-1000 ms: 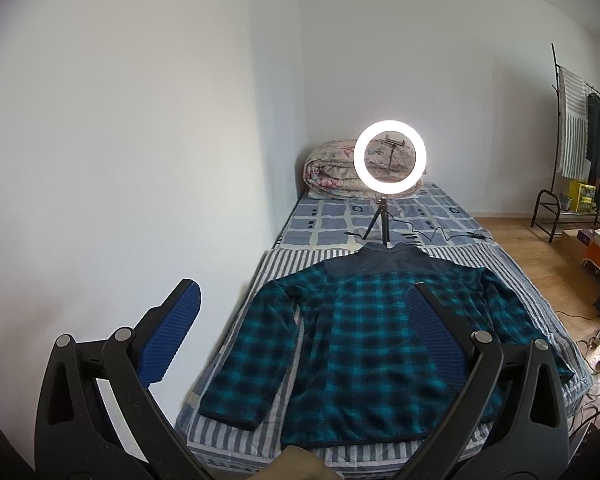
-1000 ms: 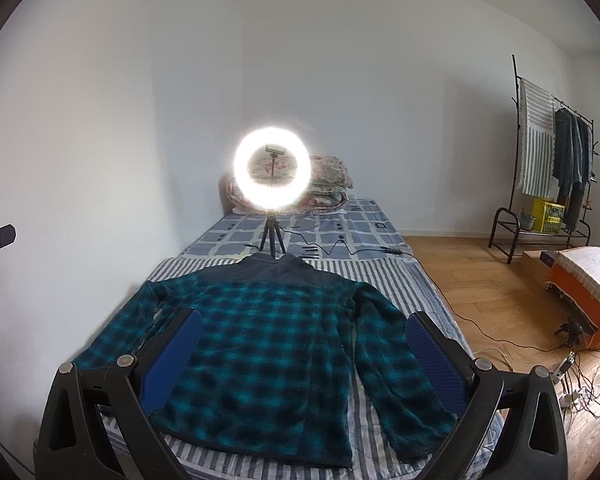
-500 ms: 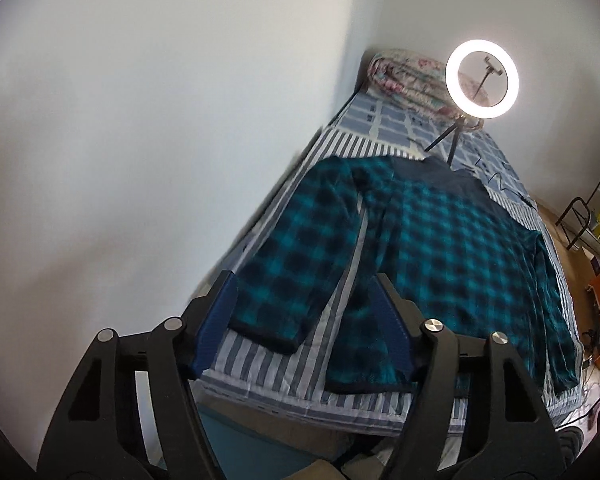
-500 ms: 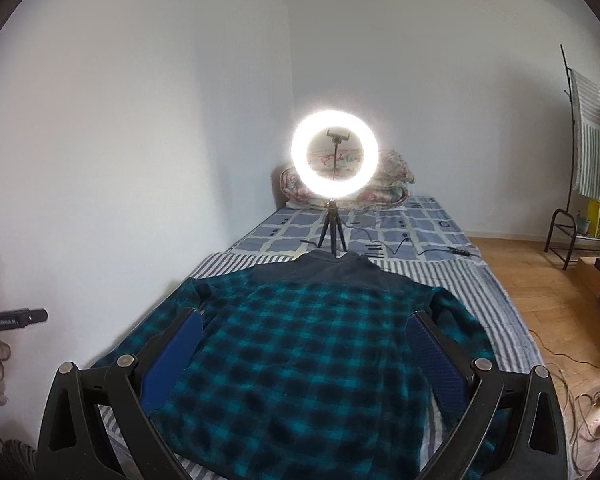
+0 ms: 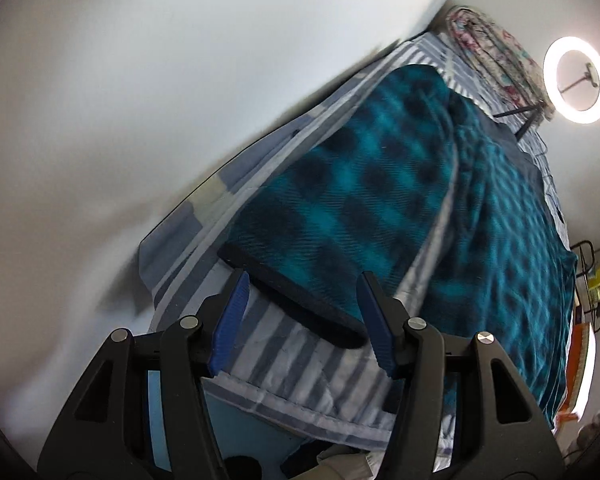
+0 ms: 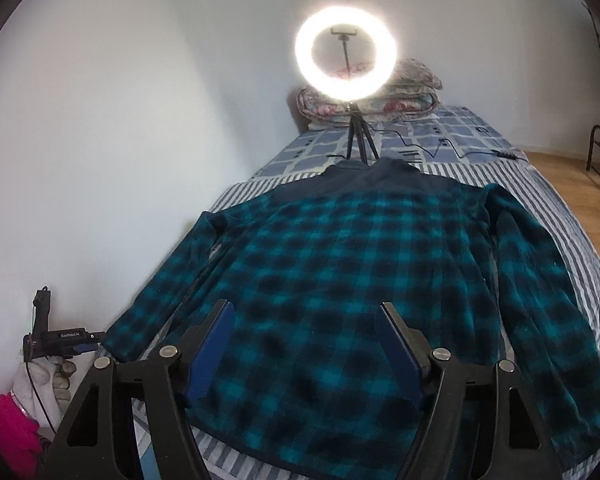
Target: Fold large clothes
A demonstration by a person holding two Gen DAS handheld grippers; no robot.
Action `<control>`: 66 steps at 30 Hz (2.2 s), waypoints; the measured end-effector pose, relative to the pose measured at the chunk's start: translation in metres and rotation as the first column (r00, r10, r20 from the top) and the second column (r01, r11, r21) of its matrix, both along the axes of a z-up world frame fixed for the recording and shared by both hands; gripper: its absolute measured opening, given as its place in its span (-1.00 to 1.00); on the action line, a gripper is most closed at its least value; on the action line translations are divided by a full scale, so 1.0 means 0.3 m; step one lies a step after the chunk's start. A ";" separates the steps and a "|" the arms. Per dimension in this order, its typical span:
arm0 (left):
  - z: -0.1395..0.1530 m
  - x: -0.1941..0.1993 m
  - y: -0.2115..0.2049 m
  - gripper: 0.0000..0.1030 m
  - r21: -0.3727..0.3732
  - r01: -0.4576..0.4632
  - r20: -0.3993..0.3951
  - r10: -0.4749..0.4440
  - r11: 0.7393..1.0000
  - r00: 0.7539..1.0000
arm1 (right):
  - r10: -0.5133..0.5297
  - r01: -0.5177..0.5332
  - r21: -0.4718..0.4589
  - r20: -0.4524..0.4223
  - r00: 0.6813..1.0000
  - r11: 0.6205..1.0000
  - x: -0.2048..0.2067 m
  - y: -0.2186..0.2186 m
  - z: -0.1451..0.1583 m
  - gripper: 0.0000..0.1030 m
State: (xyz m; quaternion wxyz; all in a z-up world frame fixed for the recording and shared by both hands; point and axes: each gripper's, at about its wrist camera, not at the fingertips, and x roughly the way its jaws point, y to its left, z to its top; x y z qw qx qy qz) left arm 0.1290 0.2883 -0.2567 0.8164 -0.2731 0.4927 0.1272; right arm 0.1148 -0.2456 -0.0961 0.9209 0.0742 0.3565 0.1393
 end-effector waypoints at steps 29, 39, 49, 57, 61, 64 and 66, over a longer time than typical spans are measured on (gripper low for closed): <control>0.246 0.069 -0.271 -0.90 0.300 0.146 0.280 -0.233 0.943 0.931 | 0.144 -0.150 -0.028 -0.142 0.979 0.988 0.089 0.097 -0.123 0.47; 0.263 0.026 -0.501 -0.90 0.410 0.303 0.302 -0.441 0.860 0.845 | 0.378 -0.332 0.204 -0.267 0.886 0.921 0.528 0.384 -0.119 0.24; 0.244 0.055 -0.513 -0.91 0.409 0.315 0.312 -0.456 0.856 0.833 | 0.484 -0.477 0.103 -0.301 0.822 0.873 0.887 0.919 -0.123 -0.07; 0.250 0.078 -0.489 -0.91 0.378 0.333 0.320 -0.459 0.864 0.828 | 0.501 -0.523 0.052 -0.380 0.778 0.851 0.993 1.146 -0.240 -0.17; 0.240 0.080 -0.519 -0.91 0.392 0.360 0.308 -0.490 0.847 0.816 | 0.488 -0.529 0.027 -0.430 0.760 0.848 1.023 1.210 -0.302 -0.12; 0.240 0.079 -0.538 -0.91 0.384 0.376 0.303 -0.499 0.843 0.812 | 0.471 -0.522 0.010 -0.445 0.761 0.853 1.049 1.240 -0.335 0.20; 0.244 0.077 -0.549 -0.91 0.390 0.382 0.305 -0.509 0.838 0.805 | 0.465 -0.520 0.002 -0.450 0.762 0.854 1.059 1.257 -0.351 0.20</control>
